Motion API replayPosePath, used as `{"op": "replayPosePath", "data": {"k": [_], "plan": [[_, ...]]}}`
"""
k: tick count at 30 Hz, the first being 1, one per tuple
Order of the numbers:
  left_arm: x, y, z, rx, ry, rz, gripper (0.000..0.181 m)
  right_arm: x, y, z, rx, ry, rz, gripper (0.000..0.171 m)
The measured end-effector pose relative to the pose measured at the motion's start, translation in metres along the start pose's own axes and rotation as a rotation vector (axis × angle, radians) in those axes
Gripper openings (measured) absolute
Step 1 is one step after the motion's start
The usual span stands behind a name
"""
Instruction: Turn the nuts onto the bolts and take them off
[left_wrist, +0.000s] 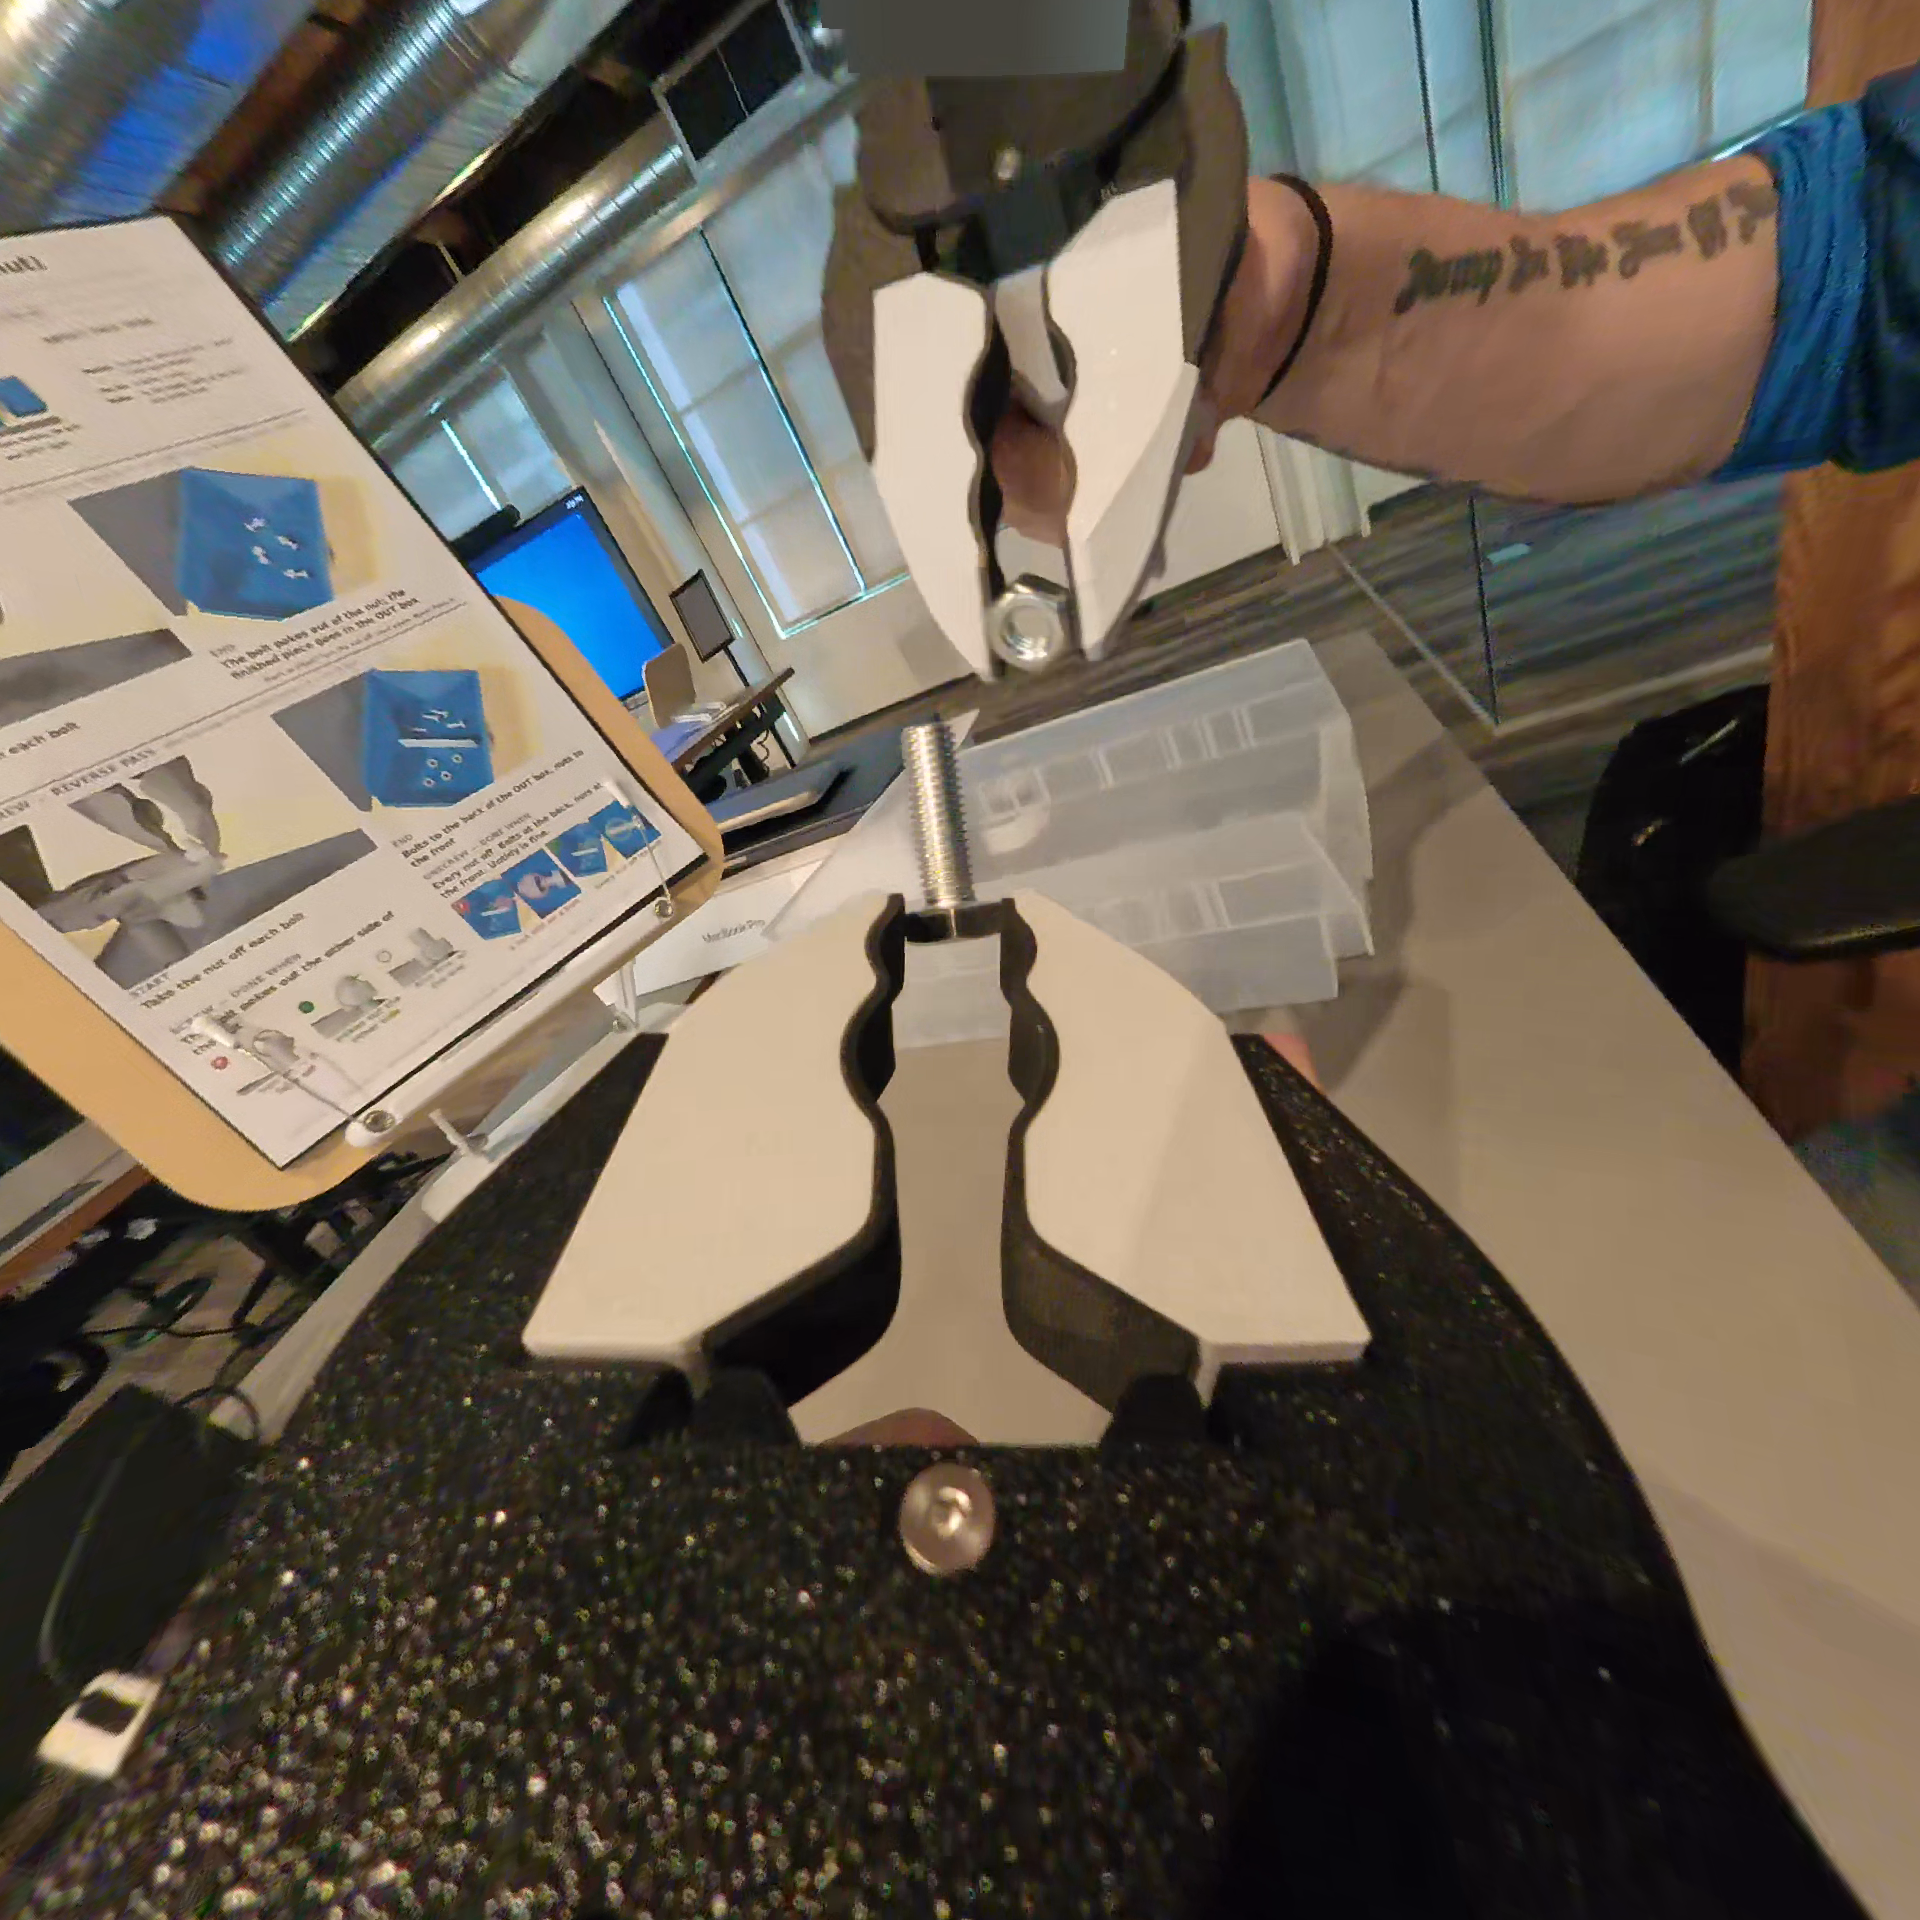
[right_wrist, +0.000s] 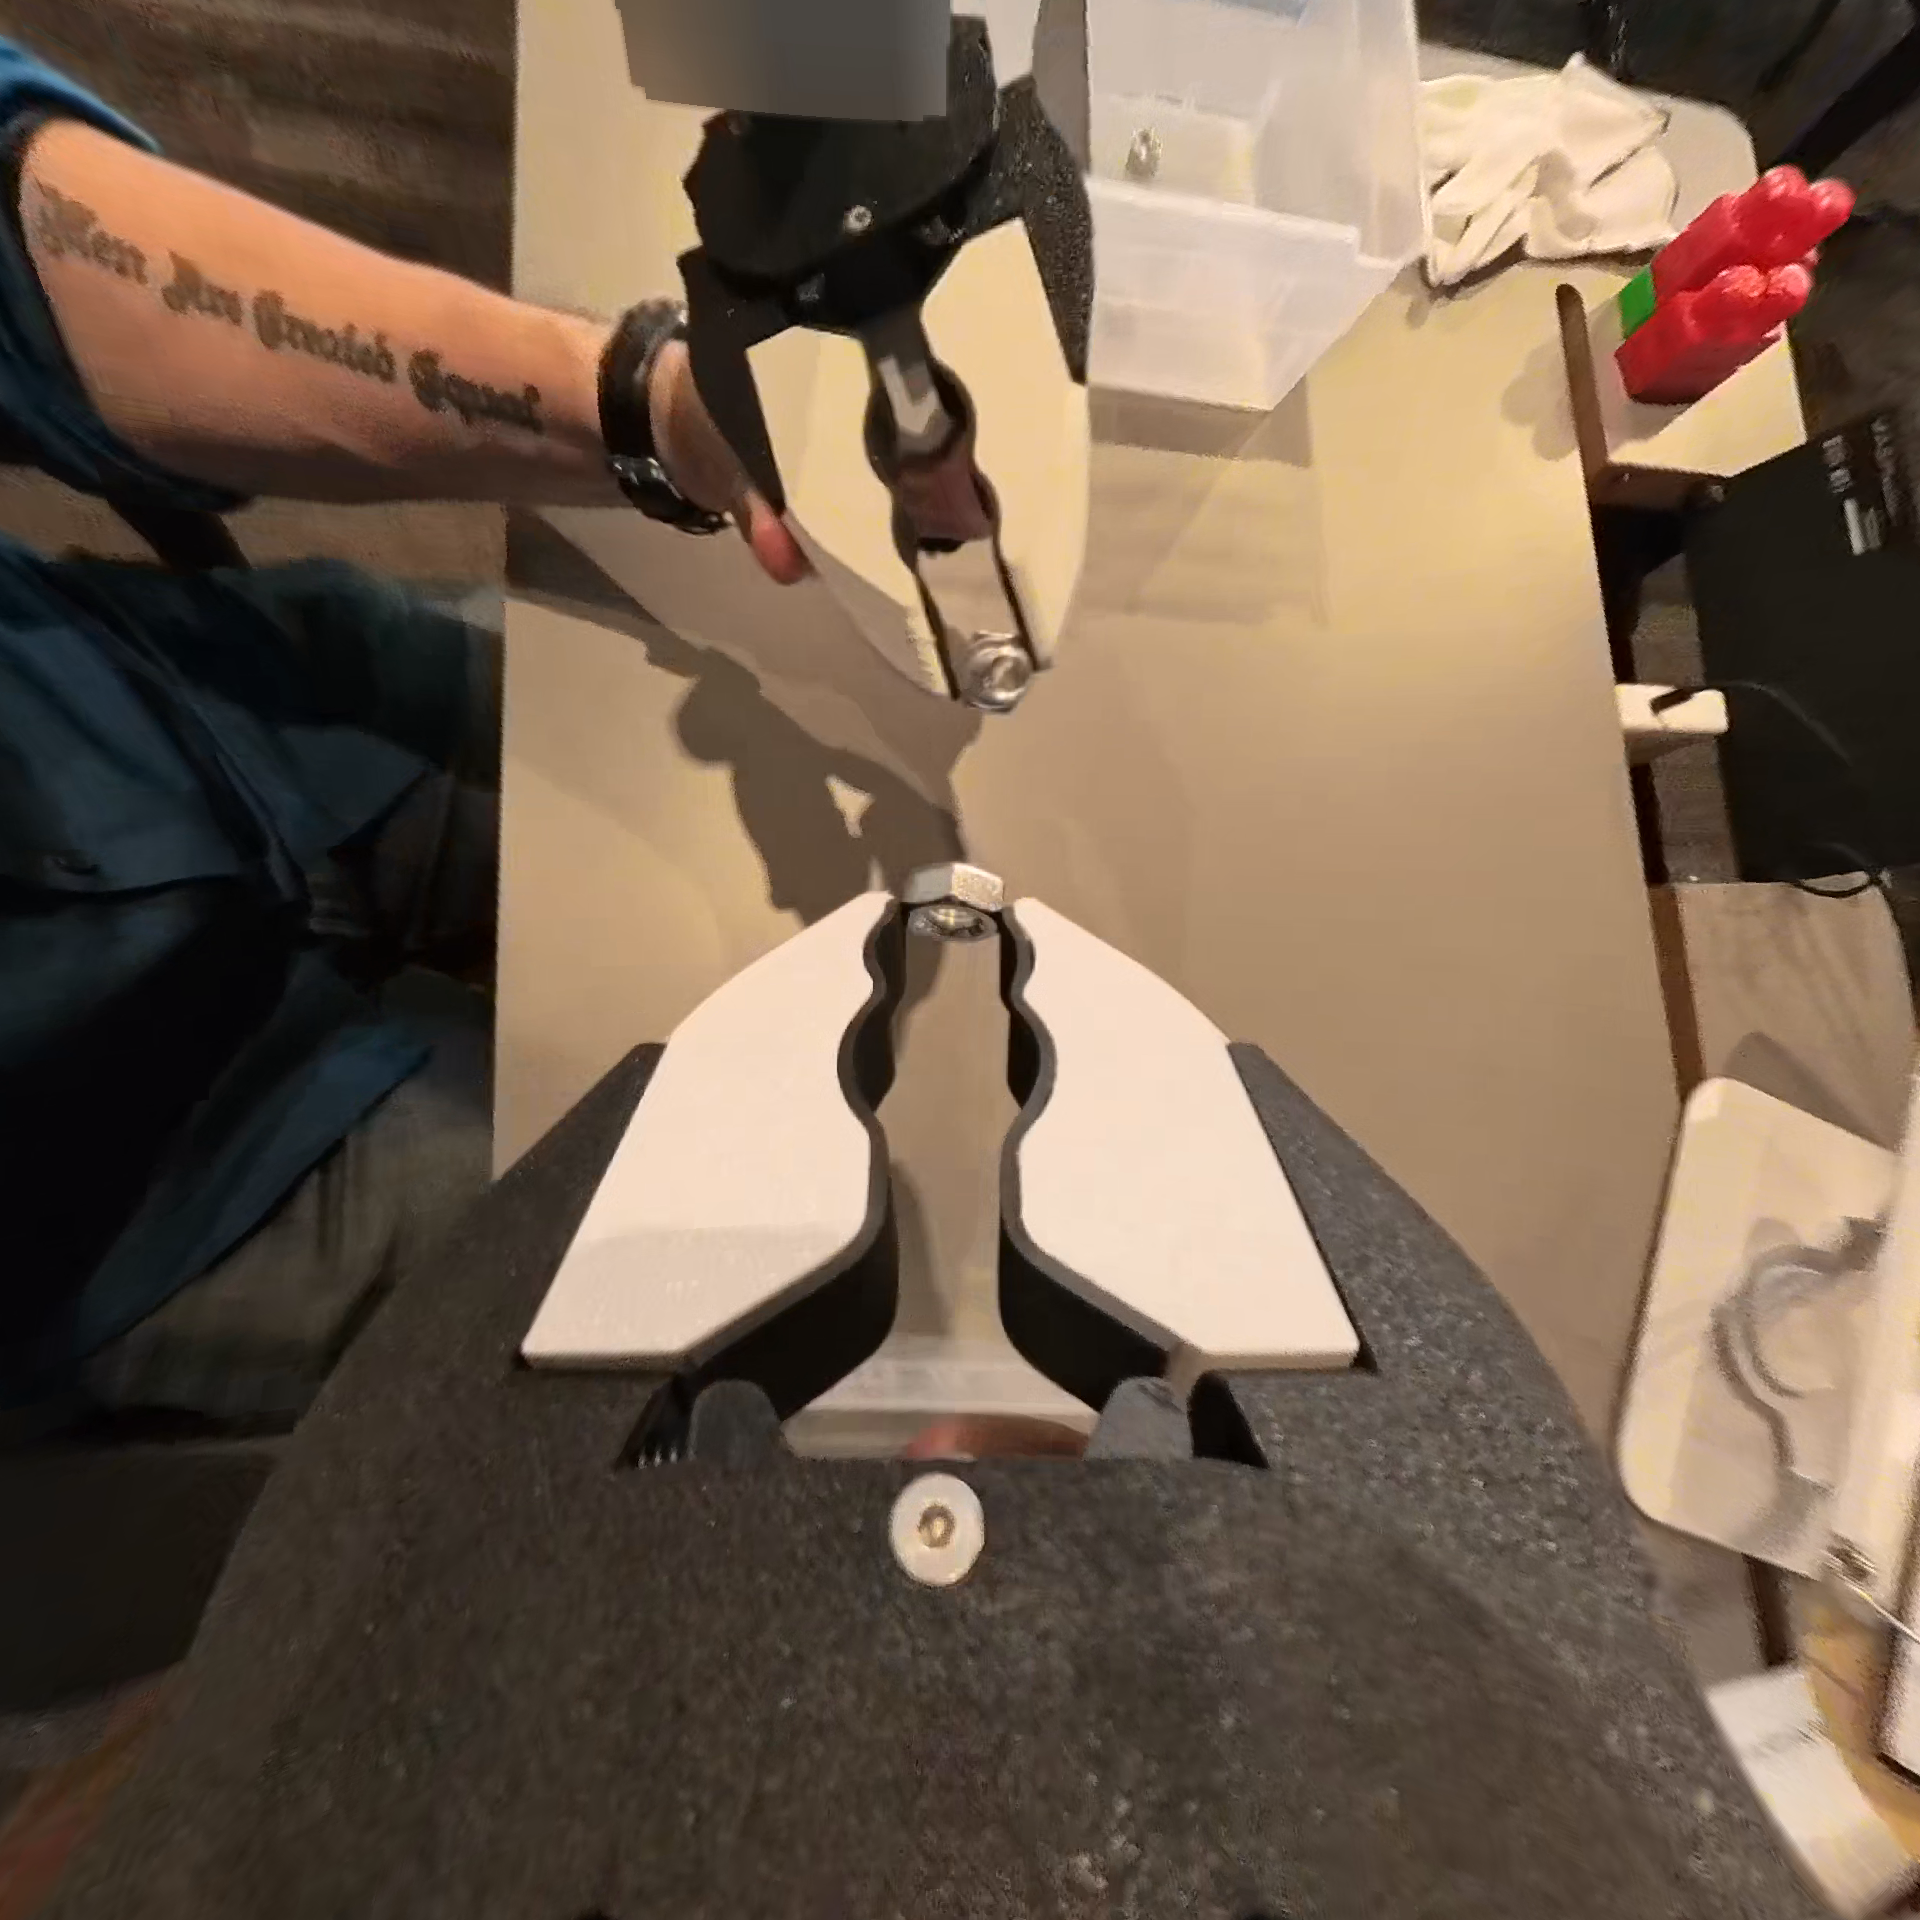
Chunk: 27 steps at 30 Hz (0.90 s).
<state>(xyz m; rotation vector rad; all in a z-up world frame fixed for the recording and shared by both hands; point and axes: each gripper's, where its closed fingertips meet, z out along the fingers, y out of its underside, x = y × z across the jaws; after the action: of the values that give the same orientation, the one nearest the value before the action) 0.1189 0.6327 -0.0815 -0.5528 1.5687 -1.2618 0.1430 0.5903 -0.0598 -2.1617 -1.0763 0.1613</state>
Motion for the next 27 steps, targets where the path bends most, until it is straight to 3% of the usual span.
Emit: {"op": "replayPosePath", "data": {"k": [6,14,27], "plan": [[0.033,0.02,0.016,-0.128,0.063,0.054,0.016,-0.009,0.017,-0.003,-0.214,-0.064,-0.119,0.017],[0.035,0.015,0.007,-0.222,0.079,0.129,0.016,-0.018,0.026,0.022,-0.395,-0.101,-0.207,0.017],[0.035,0.03,0.0,-0.392,0.051,0.244,0.016,-0.014,0.02,0.052,-0.505,-0.13,-0.238,0.017]]}}
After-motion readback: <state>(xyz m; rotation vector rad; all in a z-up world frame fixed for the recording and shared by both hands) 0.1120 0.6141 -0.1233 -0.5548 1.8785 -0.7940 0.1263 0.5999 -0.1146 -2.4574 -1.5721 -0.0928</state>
